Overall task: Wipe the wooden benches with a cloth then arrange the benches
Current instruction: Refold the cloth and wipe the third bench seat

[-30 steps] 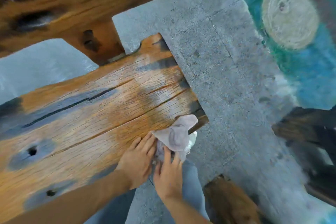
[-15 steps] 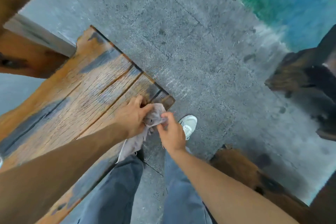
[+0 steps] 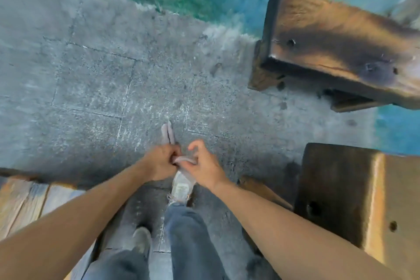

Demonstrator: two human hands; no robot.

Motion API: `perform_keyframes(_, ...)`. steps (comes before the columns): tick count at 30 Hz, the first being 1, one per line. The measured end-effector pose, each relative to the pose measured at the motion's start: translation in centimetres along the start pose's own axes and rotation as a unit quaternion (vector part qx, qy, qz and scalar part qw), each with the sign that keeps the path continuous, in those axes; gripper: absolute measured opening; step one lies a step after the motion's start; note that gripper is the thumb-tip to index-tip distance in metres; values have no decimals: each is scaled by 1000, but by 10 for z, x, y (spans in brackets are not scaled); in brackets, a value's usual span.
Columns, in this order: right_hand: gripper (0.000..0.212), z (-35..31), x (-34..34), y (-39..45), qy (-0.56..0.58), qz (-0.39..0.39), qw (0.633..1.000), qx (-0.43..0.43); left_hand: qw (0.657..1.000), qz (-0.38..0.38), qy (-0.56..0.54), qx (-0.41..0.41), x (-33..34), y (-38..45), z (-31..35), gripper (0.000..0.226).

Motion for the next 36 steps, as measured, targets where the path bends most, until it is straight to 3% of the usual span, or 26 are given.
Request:
perform_keyframes(3, 48, 23, -43, 11, 180, 19, 982, 59, 998, -24, 44, 27, -23, 40, 56, 15)
perform_keyframes(5, 52, 27, -58, 17, 243, -23, 967, 65, 996, -71, 48, 39, -30, 54, 81, 8)
perform_keyframes(6, 60, 28, -63, 20, 257, -51, 962, 74, 994, -87, 39, 43, -34, 58, 90, 15)
perform_keyframes(9, 83, 32, -73, 28, 267, -137, 948, 105, 988, -144, 29, 43, -42, 65, 106, 25)
perform_keyframes(12, 65, 37, -79, 29, 185, -190, 959, 104, 991, -126, 17, 40, -51, 66, 107, 10)
perform_keyframes(14, 65, 40, -82, 29, 112, -209, 966, 103, 993, -98, -35, 56, -61, 74, 113, 11)
perform_keyframes(16, 61, 36, -84, 35, 134, -198, 967, 93, 984, -103, -119, 81, -67, 78, 125, 11)
perform_keyframes(18, 39, 20, -92, 42, 194, -179, 962, 71, 968, -128, -171, 132, -76, 79, 153, 25)
perform_keyframes(20, 31, 4, -102, 51, 173, -173, 968, 60, 969, -118, -148, 160, -90, 83, 172, 38)
perform_keyframes(23, 31, -11, -124, 67, 108, -147, 981, 68, 971, -98, -150, 156, -126, 95, 186, 29)
perform_keyframes(26, 13, -26, -153, 86, 154, -122, 976, 95, 973, -94, -151, 147, -167, 114, 196, 38)
perform_keyframes(30, 38, -44, -180, 112, 268, -129, 948, 111, 980, -68, -143, 123, -212, 149, 206, 35)
perform_keyframes(33, 29, -39, -205, 139, 294, -97, 946, 101, 981, -100, -125, 106, -213, 178, 221, 31)
perform_keyframes(36, 24, -25, -235, 160, 294, -16, 951, 90, 980, -118, -125, 102, -208, 201, 242, 31)
Point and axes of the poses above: each hand's wrist, its own y-axis towards the middle knuckle, its own x-axis out of the palm, z = x × y, the point moved 10 cm from there along y, towards the middle knuckle, and after that the axes turned 3 degrees about -z, right-handed, at the moved point
